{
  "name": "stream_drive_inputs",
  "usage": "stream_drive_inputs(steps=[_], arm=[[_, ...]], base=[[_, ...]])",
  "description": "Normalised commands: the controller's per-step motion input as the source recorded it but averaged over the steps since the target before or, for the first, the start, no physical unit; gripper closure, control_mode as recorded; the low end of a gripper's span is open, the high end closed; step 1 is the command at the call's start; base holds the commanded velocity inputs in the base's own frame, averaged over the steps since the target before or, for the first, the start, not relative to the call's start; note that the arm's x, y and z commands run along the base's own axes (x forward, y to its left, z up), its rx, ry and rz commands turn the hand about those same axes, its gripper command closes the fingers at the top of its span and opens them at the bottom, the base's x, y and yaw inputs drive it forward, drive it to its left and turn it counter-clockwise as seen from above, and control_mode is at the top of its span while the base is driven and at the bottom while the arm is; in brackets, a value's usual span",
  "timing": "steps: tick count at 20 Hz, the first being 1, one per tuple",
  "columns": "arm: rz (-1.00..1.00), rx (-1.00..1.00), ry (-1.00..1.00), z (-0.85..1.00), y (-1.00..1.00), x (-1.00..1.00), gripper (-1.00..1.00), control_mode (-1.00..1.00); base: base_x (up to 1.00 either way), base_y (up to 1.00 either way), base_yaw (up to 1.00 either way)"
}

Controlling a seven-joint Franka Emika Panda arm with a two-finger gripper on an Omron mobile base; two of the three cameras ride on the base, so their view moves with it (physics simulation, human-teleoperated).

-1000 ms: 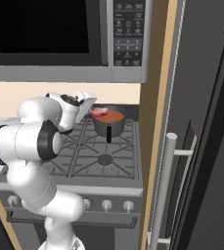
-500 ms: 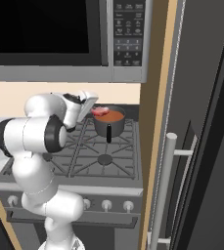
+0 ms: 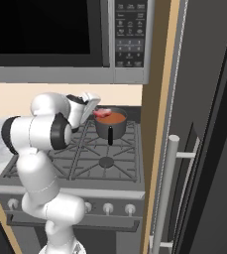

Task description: Retrieve the steak from the fridge and place it on the saucepan with marinade on the stove.

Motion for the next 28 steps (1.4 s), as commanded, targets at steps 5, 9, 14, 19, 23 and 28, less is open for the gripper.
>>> stream_drive_inputs(steps=[5,9,14,19,23,28], arm=[[0.0,0.0,0.0,-0.09,0.0,0.14,1.0,-1.0],[0.0,0.0,0.0,-0.08,0.0,0.14,1.0,-1.0],[0.0,0.0,0.0,-0.07,0.0,0.11,1.0,-1.0],[0.0,0.0,0.0,-0.05,0.0,0.11,1.0,-1.0],[0.0,0.0,0.0,-0.04,0.0,0.1,1.0,-1.0],[0.0,0.0,0.0,-0.03,0.0,0.1,1.0,-1.0]], base=[[0.0,0.0,0.0],[0.0,0.0,0.0],[0.0,0.0,0.0],[0.0,0.0,0.0],[0.0,0.0,0.0],[0.0,0.0,0.0]])
